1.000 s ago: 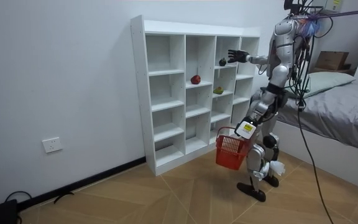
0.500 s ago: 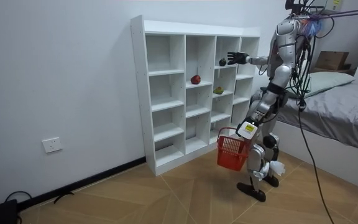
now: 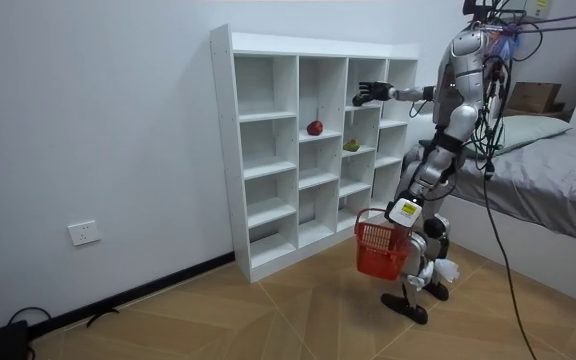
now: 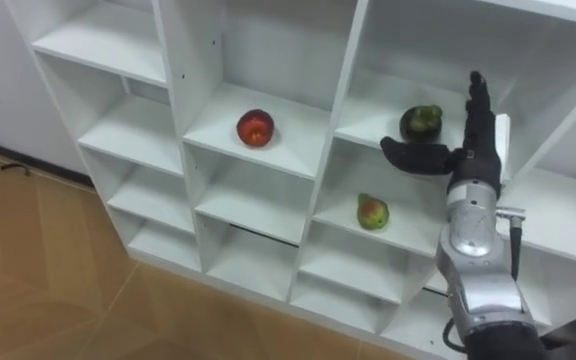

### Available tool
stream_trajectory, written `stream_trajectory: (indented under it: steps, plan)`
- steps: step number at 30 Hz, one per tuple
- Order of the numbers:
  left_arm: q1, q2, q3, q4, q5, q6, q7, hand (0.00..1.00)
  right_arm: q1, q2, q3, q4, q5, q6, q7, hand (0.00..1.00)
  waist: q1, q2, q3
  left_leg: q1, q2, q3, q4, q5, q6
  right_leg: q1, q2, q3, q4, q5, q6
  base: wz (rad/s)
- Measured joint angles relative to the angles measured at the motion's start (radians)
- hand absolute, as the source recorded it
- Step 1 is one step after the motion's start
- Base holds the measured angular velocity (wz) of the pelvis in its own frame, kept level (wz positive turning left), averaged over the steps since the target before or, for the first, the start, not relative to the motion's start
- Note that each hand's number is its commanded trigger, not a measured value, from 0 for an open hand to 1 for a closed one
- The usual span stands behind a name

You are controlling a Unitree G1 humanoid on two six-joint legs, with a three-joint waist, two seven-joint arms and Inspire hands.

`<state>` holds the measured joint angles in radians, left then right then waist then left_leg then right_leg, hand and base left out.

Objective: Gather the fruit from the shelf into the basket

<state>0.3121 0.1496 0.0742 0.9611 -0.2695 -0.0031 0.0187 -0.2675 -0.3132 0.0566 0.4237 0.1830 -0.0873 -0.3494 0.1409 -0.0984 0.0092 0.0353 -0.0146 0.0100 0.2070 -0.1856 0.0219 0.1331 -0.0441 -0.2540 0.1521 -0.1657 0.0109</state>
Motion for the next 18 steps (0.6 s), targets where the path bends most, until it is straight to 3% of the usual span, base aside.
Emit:
stream_trajectory:
  steps: [6, 13, 18]
  plan:
    - [-0.009, 0.006, -0.003, 0.001, 0.000, 0.011, 0.000, 1.00, -0.075, -0.014, 0.002, 0.127, 0.037, 0.020, 0.000, 0.00, 0.005, -0.013, 0.0017, -0.029, -0.008, -0.031, 0.016, 0.002, 0.001, -0.008, -0.004, -0.026, -0.001, 0.000, 0.000, 0.16]
    - [-0.006, 0.007, -0.003, 0.001, 0.000, 0.020, 0.002, 1.00, -0.095, -0.018, 0.002, 0.155, 0.054, 0.023, -0.011, 0.00, 0.008, -0.013, 0.0019, -0.041, -0.014, -0.043, 0.020, 0.005, 0.004, -0.014, -0.009, -0.044, -0.001, 0.000, 0.001, 0.07]
    - [-0.001, 0.012, -0.003, 0.001, -0.001, 0.025, 0.014, 1.00, -0.097, -0.049, 0.002, 0.161, 0.047, 0.023, -0.009, 0.00, 0.008, -0.013, 0.0016, -0.037, -0.015, -0.039, 0.017, 0.006, 0.006, -0.013, -0.011, -0.048, -0.001, -0.001, 0.001, 0.01]
